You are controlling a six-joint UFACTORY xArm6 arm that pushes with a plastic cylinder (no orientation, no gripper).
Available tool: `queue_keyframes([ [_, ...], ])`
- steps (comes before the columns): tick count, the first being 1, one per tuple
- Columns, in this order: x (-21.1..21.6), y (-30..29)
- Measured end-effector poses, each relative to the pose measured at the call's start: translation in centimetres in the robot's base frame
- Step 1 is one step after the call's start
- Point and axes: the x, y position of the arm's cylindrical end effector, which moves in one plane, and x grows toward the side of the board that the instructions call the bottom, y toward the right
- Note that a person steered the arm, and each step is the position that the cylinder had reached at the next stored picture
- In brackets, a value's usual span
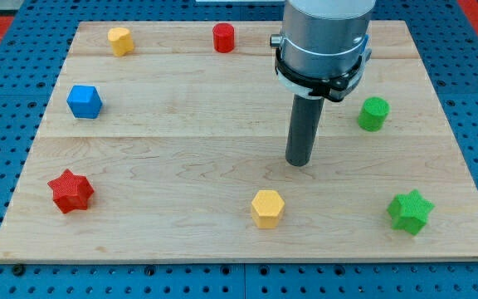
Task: Point your arm closer to the green circle
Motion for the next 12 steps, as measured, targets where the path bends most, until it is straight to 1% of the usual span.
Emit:
queue_keyframes([
  [2, 0.0, 0.0],
  [4, -0.2, 11.9],
  [5, -1.6, 15.5],
  [6, -1.6, 15.5],
  [7, -0.1, 16.4],
  [11, -0.1, 16.5],
  [12, 0.0, 17.6],
])
